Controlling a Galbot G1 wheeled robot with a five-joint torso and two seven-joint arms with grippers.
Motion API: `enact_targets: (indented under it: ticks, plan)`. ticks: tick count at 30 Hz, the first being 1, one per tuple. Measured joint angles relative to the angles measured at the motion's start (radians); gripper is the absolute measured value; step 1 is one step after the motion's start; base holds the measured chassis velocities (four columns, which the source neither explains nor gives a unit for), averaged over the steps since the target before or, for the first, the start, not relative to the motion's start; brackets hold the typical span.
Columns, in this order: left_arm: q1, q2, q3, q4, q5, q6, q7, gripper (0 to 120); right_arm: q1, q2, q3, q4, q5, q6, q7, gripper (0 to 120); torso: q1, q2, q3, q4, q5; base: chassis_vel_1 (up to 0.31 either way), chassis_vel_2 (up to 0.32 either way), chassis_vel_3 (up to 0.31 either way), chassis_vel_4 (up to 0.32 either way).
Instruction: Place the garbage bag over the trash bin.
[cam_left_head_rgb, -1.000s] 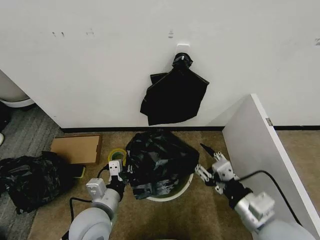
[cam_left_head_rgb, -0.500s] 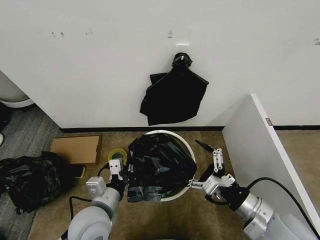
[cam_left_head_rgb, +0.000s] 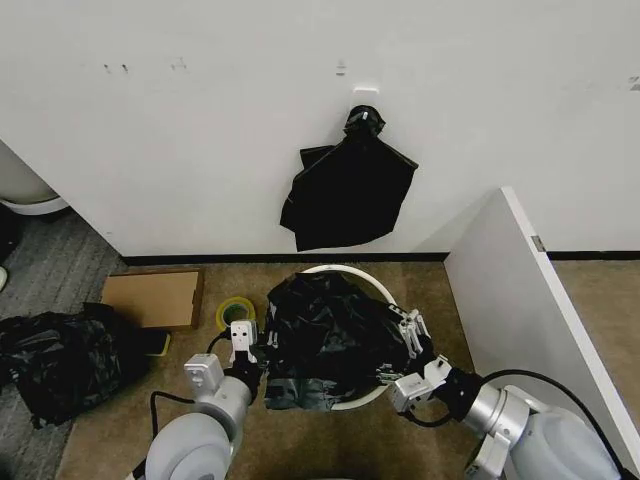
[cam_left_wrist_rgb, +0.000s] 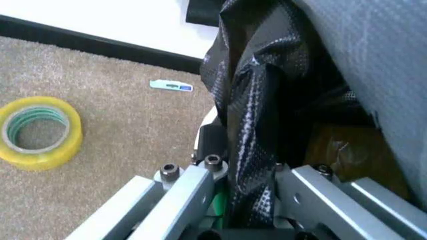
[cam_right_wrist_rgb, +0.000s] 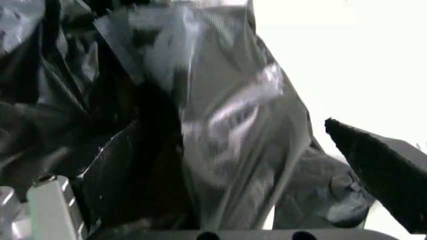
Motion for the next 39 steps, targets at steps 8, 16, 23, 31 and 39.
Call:
enact_targets:
  ticks: [8,16,23,31,39]
  plan:
    - [-0.002,-0.007,0.012,0.003,0.000,0.005,0.001,0,0.025,-0.005,-0.047,0.026,-0.103,0.014,0.008,100,0.000,0.000,0.000,0.0001,0.0000,0.000,0.000,0.000,0.000]
    - [-0.007,-0.005,0.017,0.010,0.002,0.008,0.006,0,0.020,0.004,-0.069,0.050,-0.074,0.001,0.003,91,0.000,0.000,0.000,0.0000,0.0000,0.000,0.000,0.000,0.000]
    - [-0.007,-0.002,0.023,0.012,0.003,0.015,0.007,0,0.019,-0.004,-0.077,0.051,-0.060,0.011,-0.003,68,0.000,0.000,0.000,0.0001,0.0000,0.000,0.000,0.000,0.000]
    - [-0.019,-0.001,0.031,0.020,0.004,0.023,0.009,0,0.028,-0.021,-0.082,0.042,-0.053,0.030,0.000,39,0.000,0.000,0.000,0.0000,0.0000,0.000,0.000,0.000,0.000]
    - [-0.020,0.011,0.039,0.031,0.046,0.029,0.023,0,0.041,-0.046,-0.099,0.037,0.069,0.028,-0.034,9,0.000,0.000,0.000,0.0001,0.0002,0.000,0.000,0.000,0.000]
